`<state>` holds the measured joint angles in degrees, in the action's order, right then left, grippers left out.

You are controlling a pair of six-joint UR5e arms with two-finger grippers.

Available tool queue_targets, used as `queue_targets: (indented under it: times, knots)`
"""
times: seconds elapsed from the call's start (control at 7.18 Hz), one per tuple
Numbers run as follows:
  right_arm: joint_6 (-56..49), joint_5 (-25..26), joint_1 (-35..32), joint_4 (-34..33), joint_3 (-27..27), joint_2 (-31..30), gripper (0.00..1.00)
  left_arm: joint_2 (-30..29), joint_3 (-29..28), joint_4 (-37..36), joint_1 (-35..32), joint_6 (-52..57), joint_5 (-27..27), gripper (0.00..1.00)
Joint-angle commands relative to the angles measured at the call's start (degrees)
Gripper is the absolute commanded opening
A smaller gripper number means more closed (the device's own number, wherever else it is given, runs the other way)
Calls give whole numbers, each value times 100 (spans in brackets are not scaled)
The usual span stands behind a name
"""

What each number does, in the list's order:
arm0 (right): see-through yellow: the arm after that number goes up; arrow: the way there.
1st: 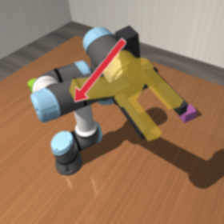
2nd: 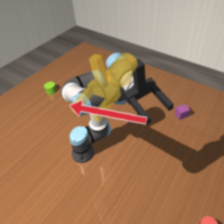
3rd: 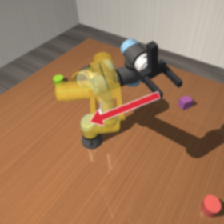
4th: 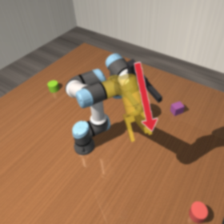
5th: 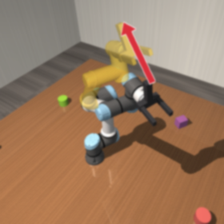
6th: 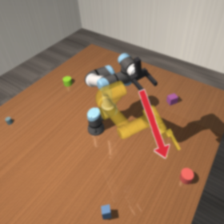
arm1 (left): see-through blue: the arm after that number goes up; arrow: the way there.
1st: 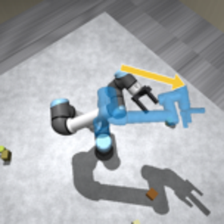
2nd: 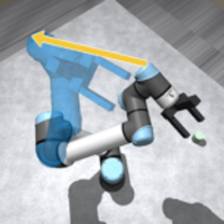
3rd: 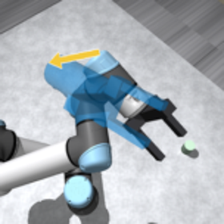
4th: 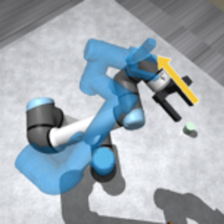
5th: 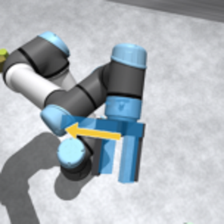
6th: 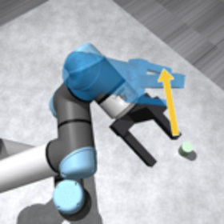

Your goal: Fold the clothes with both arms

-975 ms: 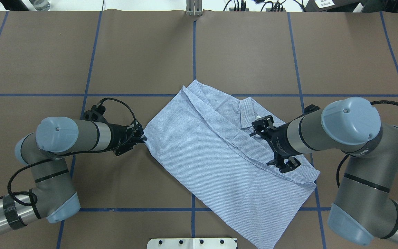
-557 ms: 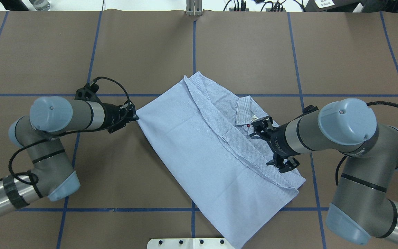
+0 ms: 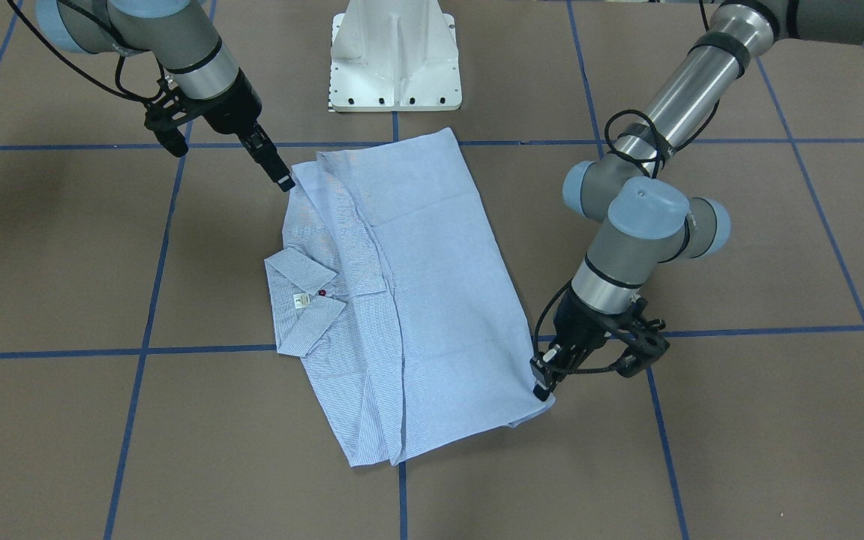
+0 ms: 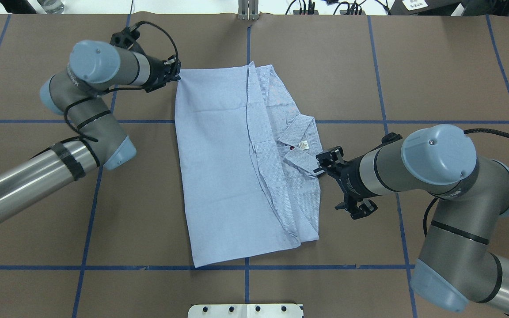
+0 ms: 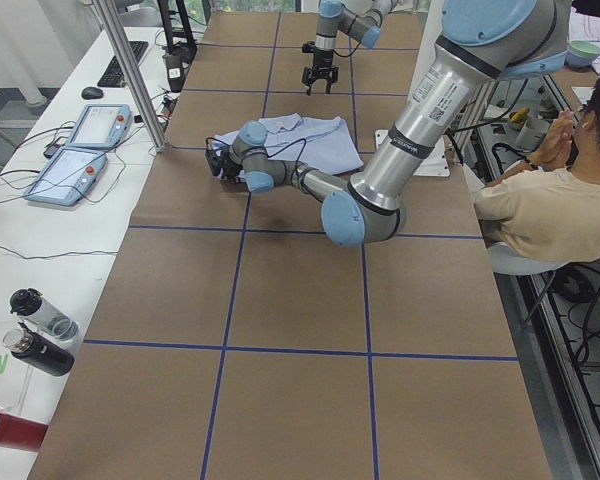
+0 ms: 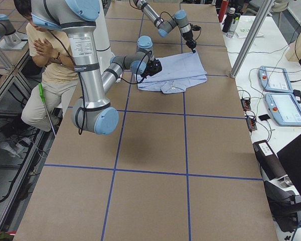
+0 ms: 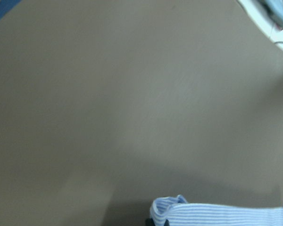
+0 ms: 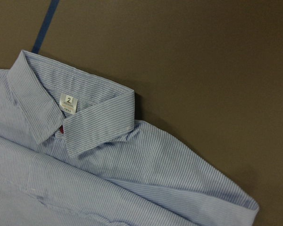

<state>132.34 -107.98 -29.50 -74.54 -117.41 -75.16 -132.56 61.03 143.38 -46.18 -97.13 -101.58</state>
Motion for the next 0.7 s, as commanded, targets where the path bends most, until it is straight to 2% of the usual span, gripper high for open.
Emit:
queue_targets:
  times: [0.0,0.28,0.42,0.56]
  knots:
    - [-59,311,6,10,8,167,100,-542,-680,190,-146,254,7,55]
    - [-68,506,67,10,86,544,100,-490,-576,190,-434,422,-46,66]
    - [-68,506,172,-8,313,798,100,-150,-105,121,-662,640,-307,69]
    - [-320,506,382,-17,455,836,100,271,439,85,-856,686,-893,69]
